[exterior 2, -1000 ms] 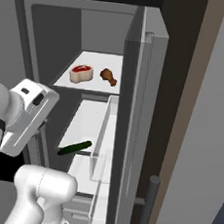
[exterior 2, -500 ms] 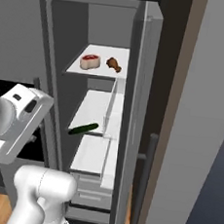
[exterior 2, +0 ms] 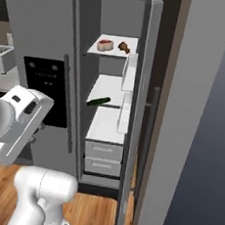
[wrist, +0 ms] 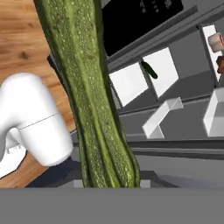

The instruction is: Gather the cucumber and squash from the fridge and place them on a tray on the dining counter. Then gather the steak and chicken drumstick from the fridge and place them on the other tray.

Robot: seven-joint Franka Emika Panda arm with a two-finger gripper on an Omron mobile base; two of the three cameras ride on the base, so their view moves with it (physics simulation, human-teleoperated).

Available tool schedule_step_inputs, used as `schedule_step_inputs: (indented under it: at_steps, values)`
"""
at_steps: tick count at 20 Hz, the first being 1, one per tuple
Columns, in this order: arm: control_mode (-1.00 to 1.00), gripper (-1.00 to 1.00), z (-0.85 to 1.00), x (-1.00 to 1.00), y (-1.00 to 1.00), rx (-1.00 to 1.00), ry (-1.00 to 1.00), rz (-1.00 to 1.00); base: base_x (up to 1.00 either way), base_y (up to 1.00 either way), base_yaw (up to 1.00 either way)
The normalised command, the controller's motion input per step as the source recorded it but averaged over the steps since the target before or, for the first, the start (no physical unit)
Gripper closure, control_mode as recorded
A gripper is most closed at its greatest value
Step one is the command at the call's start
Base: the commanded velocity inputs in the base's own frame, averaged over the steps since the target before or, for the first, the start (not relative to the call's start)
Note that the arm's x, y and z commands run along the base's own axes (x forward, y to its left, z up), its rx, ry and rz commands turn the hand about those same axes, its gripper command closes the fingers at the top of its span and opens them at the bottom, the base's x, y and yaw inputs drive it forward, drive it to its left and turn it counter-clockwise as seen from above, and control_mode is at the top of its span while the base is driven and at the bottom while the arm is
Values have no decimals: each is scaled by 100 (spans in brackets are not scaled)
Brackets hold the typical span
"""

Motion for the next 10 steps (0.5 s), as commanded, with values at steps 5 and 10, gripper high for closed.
schedule_step_inputs:
  at_steps: [5,10]
  values:
    - [100,100,0,0,0,0,0,0,-47,42,61]
    - [100,100,0,0,0,0,0,0,4,0,100]
